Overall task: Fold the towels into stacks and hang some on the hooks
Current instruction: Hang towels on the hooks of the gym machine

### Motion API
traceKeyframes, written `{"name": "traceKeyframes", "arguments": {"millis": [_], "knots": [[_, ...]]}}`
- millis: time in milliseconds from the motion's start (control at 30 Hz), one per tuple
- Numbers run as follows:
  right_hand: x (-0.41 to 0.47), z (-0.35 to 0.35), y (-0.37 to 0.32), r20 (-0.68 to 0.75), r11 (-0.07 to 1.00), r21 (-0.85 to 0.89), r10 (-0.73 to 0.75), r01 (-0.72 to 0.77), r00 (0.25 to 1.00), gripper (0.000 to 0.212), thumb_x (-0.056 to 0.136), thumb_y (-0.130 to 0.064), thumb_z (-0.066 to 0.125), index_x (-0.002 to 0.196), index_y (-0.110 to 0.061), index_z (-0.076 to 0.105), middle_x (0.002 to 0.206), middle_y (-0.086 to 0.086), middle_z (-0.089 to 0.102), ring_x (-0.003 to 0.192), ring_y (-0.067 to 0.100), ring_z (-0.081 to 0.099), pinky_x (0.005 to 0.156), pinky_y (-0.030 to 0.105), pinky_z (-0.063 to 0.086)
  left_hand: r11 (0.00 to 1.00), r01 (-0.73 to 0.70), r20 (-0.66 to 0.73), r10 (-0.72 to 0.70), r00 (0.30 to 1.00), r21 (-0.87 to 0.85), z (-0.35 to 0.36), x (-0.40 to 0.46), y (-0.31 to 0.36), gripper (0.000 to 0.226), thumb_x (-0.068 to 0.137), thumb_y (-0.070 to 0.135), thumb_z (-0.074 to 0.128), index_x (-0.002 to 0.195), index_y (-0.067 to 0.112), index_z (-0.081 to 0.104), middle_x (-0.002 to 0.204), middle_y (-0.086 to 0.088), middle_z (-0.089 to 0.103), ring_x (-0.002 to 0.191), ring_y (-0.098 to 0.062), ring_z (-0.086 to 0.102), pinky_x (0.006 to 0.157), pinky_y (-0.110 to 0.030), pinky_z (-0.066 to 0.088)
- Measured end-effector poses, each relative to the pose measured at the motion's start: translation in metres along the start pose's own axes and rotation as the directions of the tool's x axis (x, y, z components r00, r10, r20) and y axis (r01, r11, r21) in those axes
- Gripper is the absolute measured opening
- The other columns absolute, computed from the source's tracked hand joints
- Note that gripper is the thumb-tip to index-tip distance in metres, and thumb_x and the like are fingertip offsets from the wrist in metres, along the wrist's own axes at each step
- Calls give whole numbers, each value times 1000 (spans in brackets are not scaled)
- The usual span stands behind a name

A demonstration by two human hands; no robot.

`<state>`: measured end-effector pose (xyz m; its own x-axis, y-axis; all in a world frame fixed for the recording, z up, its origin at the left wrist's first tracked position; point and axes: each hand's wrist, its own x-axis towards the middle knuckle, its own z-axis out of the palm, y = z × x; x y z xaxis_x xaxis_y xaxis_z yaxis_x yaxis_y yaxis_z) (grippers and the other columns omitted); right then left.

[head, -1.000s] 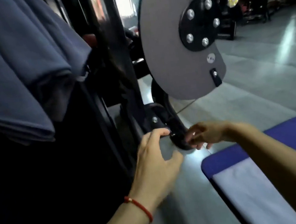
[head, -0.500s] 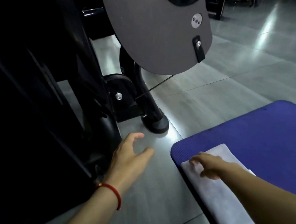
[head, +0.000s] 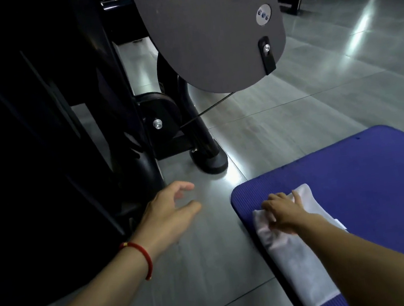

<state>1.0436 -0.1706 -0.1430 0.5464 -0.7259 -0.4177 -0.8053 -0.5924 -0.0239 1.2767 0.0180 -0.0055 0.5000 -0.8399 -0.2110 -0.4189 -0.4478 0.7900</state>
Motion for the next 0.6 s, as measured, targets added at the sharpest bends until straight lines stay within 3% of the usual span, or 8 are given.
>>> {"name": "traceKeyframes", "arguments": {"millis": [100, 167, 233, 300, 367, 467, 600], "knots": [[-17, -21, 1, 56, 997, 73, -43, 39, 997, 21, 86, -28, 66, 88, -39, 47, 97, -14, 59, 108, 17, 59, 117, 56, 14, 999, -10, 20, 9, 1000, 40, -13, -10, -4, 33, 85, 31, 71, 116, 40, 65, 120, 13, 62, 112, -9, 58, 88, -24, 42], [-33, -36, -4, 112, 994, 100, -65, 54, 992, 20, 83, -33, 65, 94, -35, 48, 94, -11, 62, 97, 18, 60, 109, 45, 30, 996, -23, 57, 18, 998, 84, -23, -19, -5, 35, 83, 34, 71, 118, 40, 65, 120, 13, 61, 109, -8, 58, 94, -26, 45], [-45, -53, -17, 84, 993, 107, -57, 47, 995, 20, 79, -43, 61, 93, -33, 50, 95, -8, 63, 92, 20, 60, 91, 38, 46, 993, -39, 117, 25, 993, 114, -35, -28, -5, 41, 76, 41, 71, 116, 41, 65, 120, 12, 62, 107, -6, 60, 100, -29, 47], [-57, -71, -34, -28, 982, 140, -125, 128, 992, 18, 82, -46, 51, 89, -30, 55, 89, -6, 64, 85, 20, 61, 90, 39, 52, 985, -86, 175, 60, 983, 149, -51, -40, -5, 46, 69, 44, 66, 115, 40, 66, 117, 11, 63, 106, -6, 62, 100, -29, 50], [-66, -92, -54, -11, 956, 225, -190, 188, 982, 12, 84, -40, 63, 88, -28, 63, 80, -12, 64, 77, 11, 60, 86, 30, 51, 973, -164, 198, 130, 971, 164, -69, -53, -7, 36, 78, 34, 68, 114, 38, 66, 113, 14, 66, 103, -2, 62, 97, -26, 51], [-81, -134, -101, 69, 845, 462, -337, 269, 939, 28, 76, -16, 90, 87, -24, 66, 72, -11, 64, 64, 3, 58, 68, 25, 48, 960, -227, 179, 198, 964, 163, -101, -77, -14, 29, 86, 24, 68, 112, 37, 67, 107, 15, 69, 100, 1, 63, 92, -19, 52], [-112, -170, -195, 36, 644, 611, -604, 460, 796, 26, 79, -10, 88, 89, -18, 65, 80, -3, 58, 77, 10, 55, 72, 32, 47, 959, -216, 148, 190, 971, 185, -143, -113, -41, 42, 85, 38, 74, 125, 36, 61, 115, 14, 66, 104, 0, 63, 92, -18, 51]]}}
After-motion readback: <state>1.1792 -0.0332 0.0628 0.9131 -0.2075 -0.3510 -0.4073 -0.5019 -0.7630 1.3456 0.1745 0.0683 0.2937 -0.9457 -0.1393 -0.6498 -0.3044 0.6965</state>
